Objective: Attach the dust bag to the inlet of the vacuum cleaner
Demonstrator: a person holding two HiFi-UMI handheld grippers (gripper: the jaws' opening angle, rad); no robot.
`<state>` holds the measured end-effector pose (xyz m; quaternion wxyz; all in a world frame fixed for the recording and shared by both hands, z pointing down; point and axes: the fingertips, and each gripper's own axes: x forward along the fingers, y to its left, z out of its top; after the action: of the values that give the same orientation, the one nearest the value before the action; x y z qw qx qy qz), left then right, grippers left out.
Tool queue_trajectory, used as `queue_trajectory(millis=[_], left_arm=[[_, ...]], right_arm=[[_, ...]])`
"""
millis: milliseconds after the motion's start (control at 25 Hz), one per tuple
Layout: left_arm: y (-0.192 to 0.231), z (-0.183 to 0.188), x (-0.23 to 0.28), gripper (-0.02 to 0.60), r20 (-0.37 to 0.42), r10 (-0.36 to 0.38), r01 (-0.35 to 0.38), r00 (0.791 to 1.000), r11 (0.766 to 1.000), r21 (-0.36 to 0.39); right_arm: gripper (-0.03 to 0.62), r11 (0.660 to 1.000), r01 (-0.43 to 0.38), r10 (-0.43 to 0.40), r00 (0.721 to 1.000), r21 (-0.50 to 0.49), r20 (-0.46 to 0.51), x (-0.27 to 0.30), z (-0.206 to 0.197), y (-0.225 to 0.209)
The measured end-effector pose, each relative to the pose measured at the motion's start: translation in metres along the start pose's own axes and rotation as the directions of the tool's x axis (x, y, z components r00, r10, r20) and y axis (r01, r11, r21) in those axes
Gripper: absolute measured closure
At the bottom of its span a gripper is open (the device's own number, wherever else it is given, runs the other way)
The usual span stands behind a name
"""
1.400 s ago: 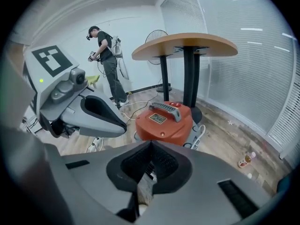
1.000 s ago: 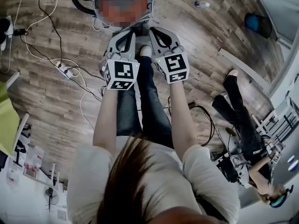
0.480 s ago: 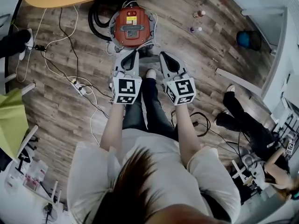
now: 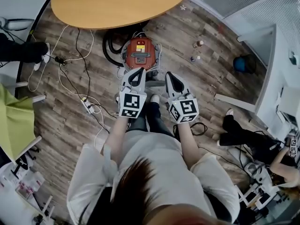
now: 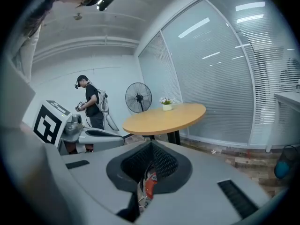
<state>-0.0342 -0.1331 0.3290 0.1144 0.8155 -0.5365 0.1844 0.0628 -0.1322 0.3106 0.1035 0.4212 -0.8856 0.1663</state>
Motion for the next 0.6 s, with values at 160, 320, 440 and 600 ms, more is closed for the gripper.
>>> queue_trajectory(millis=[160,320,440,600], left_arm=[[-0.003,0.025,-0.021,0.566,0.028,0.006,-0.006,1.000,1.000,0.013],[0.000,0.048,-0.042,0.565,0.066,0.026,-0.025,0.997,1.000,-0.015],[0.000,0.063,-0.057,0.565,0.101,0.035,-0.031,0.994,0.999,-0.043],[0.000,0.083,-0.075,0.565,0.144,0.036,-0.028,0.989,0.998,-0.059]], right_arm=[[0.591,1.000,-0.005,0.005,0.999,-0.005,0.053,-0.015,0.036,0.011],[0.591,1.000,-0.012,0.011,0.995,0.006,0.102,-0.028,0.061,0.020],[0.591,1.000,-0.021,0.019,0.993,0.013,0.119,-0.040,0.069,0.029],[0.591,0.999,-0.038,0.041,0.989,-0.027,0.140,-0.054,0.088,0.049]])
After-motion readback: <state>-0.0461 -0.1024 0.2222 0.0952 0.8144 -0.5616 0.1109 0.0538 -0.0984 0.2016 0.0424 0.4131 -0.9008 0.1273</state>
